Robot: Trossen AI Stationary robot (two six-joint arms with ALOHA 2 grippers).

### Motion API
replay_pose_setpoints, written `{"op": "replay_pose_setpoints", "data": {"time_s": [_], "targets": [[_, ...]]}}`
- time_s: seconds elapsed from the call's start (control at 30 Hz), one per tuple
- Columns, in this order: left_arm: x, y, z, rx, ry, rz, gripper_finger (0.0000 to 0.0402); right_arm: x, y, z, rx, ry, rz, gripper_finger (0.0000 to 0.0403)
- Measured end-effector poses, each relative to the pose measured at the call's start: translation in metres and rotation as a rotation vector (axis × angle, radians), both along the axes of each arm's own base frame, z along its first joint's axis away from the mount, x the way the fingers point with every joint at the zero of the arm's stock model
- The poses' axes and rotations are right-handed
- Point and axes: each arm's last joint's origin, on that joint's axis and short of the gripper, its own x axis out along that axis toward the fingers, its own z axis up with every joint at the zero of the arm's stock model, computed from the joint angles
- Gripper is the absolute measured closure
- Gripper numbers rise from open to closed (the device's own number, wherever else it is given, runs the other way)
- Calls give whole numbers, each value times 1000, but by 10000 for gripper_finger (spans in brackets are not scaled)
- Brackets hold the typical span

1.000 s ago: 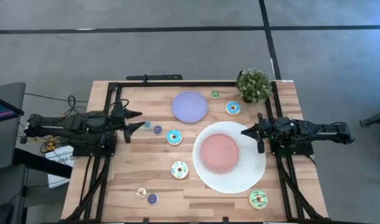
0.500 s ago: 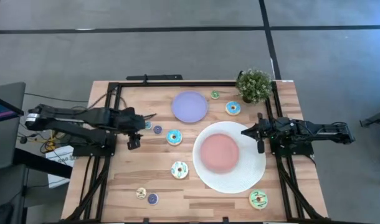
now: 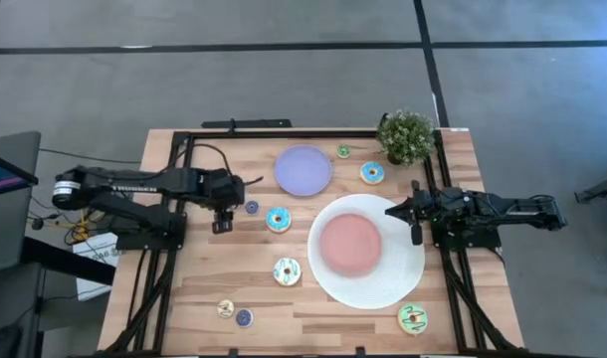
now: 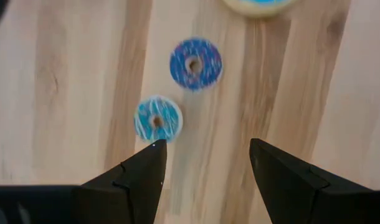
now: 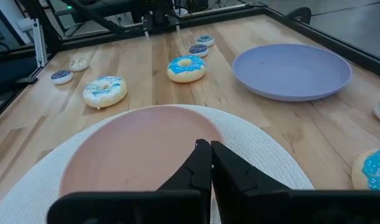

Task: Pick & Place donuts
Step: Put the small blue donut on the violet plate

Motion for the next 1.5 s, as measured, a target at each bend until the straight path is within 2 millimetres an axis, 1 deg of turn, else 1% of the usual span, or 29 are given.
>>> {"op": "replay_pose_setpoints", "data": {"time_s": [0.1, 0.2, 0.33, 0.43, 0.63, 0.7, 0.77, 0.87, 0.93, 1.13, 1.37, 1.5], "targets": [[3, 10, 1, -10, -43, -9, 178, 0, 0, 0, 0, 0, 0, 401], [0, 18, 1, -38, -43, 14, 178, 0, 0, 0, 0, 0, 0, 401], [-2, 24, 1, -92, -44, 13, 175, 0, 0, 0, 0, 0, 0, 401], [-3, 26, 1, -90, -41, -7, 167, 0, 0, 0, 0, 0, 0, 401], [-3, 35, -3, -82, -27, 8, 141, 0, 0, 0, 0, 0, 0, 401], [-1, 37, -10, -80, -33, 13, 132, 0, 0, 0, 0, 0, 0, 401], [-4, 39, -25, -78, -16, 16, 123, 0, 0, 0, 0, -1, 0, 401], [-10, 40, -47, -59, 59, 13, 113, 0, 0, 0, 0, -1, 0, 401], [-11, 43, -54, -26, 84, 31, 111, 0, 0, 0, 1, 0, 1, 401], [-7, 48, -59, -1, 74, 24, 110, 0, 0, 0, 2, 0, 5, 401], [-5, 54, -62, -56, 46, 14, 110, 0, 0, 0, 2, 0, 6, 401], [-3, 58, -70, -71, 78, 7, 110, 0, 0, 0, 2, 0, 5, 401]]}}
